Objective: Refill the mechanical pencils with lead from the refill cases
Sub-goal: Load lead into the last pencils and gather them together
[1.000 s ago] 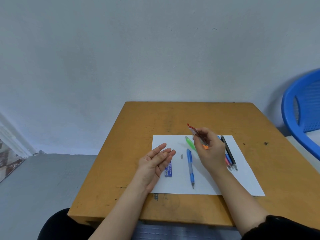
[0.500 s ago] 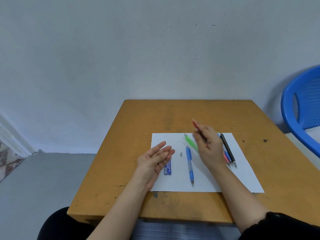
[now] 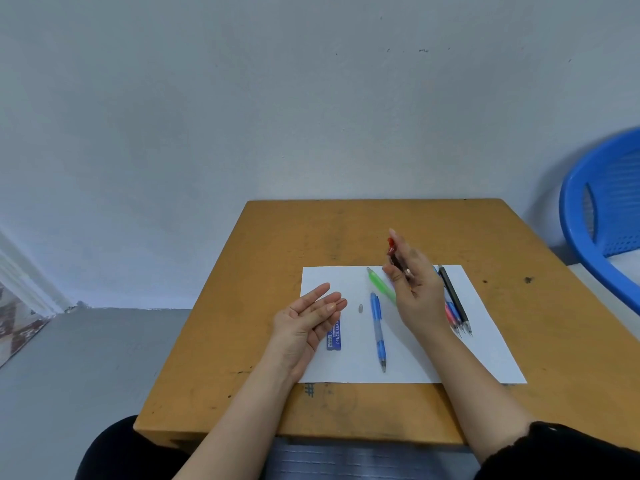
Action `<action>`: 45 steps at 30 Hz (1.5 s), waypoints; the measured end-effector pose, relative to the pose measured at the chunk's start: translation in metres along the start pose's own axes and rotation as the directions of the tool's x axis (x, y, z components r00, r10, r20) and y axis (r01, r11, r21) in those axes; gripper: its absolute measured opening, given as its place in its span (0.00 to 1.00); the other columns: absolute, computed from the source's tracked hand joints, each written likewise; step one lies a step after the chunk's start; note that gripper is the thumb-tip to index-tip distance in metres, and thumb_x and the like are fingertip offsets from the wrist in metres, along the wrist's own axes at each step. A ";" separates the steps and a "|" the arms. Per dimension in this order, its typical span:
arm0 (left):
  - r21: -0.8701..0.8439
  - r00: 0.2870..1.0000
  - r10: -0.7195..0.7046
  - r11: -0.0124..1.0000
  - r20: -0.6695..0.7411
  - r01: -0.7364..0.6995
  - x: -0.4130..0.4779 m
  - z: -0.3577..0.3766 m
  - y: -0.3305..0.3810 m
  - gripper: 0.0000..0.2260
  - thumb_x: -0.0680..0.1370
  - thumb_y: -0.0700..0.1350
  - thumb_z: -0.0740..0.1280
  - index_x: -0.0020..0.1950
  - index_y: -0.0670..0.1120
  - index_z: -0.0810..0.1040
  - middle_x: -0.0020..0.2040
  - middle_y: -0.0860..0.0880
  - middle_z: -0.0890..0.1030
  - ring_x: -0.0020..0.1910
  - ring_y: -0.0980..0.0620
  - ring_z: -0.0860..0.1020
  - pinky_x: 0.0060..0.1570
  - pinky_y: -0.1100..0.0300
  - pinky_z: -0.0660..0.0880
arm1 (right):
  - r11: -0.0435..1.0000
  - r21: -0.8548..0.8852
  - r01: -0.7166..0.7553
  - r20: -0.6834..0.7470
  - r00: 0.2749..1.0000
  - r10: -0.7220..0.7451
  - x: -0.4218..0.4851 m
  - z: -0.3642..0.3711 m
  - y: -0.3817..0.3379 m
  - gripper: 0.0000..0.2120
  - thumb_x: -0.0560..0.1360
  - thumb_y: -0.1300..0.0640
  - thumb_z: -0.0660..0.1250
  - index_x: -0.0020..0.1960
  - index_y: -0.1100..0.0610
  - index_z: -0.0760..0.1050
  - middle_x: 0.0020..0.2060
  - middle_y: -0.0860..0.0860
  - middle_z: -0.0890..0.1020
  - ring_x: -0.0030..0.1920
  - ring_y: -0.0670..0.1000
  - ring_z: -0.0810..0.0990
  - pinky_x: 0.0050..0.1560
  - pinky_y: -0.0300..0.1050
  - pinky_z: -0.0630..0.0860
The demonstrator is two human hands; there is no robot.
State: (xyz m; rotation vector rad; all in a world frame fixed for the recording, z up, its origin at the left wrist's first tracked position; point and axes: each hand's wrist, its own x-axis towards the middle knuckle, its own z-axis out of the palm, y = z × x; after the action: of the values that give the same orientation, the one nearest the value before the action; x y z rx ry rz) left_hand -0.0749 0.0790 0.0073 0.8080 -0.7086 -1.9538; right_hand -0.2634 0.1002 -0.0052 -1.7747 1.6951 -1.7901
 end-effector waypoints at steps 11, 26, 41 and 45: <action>0.145 0.972 0.222 0.967 -0.071 -0.211 0.000 -0.004 -0.007 0.13 0.71 0.27 0.68 0.51 0.40 0.80 0.43 0.45 0.85 0.43 0.52 0.84 0.42 0.63 0.80 | 0.999 0.030 -0.033 -0.092 0.995 0.036 -0.002 -0.003 -0.008 0.18 0.79 0.60 0.62 0.67 0.48 0.69 0.49 0.45 0.77 0.45 0.48 0.80 0.42 0.30 0.76; 0.420 0.882 0.455 0.829 -0.124 -0.369 -0.006 -0.006 -0.013 0.10 0.72 0.31 0.71 0.46 0.45 0.81 0.44 0.50 0.84 0.42 0.60 0.82 0.40 0.70 0.76 | 0.997 -0.054 0.054 0.102 0.994 -0.048 0.004 0.009 -0.036 0.25 0.77 0.66 0.63 0.66 0.42 0.66 0.47 0.40 0.77 0.50 0.39 0.78 0.51 0.29 0.73; 0.446 0.841 0.513 0.802 -0.173 -0.398 -0.002 -0.010 -0.015 0.09 0.73 0.33 0.72 0.44 0.47 0.81 0.42 0.52 0.83 0.40 0.62 0.81 0.38 0.72 0.75 | 0.829 0.193 -0.525 0.295 0.837 0.461 0.022 0.012 -0.063 0.16 0.79 0.69 0.57 0.62 0.54 0.70 0.45 0.53 0.82 0.40 0.46 0.82 0.40 0.37 0.80; 0.421 0.795 0.556 0.799 -0.242 -0.430 -0.002 -0.013 -0.013 0.06 0.73 0.32 0.72 0.45 0.42 0.82 0.41 0.50 0.83 0.37 0.63 0.81 0.37 0.71 0.75 | 0.752 0.166 -0.638 0.357 0.750 0.557 0.022 0.023 -0.056 0.13 0.77 0.69 0.63 0.60 0.60 0.73 0.44 0.55 0.82 0.44 0.51 0.83 0.44 0.44 0.82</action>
State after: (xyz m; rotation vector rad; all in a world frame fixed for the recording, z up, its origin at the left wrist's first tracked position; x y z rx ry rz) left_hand -0.0710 0.0850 -0.0097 1.0283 -0.9463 -1.1711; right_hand -0.2203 0.0916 0.0413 -1.1052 1.5527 -1.3191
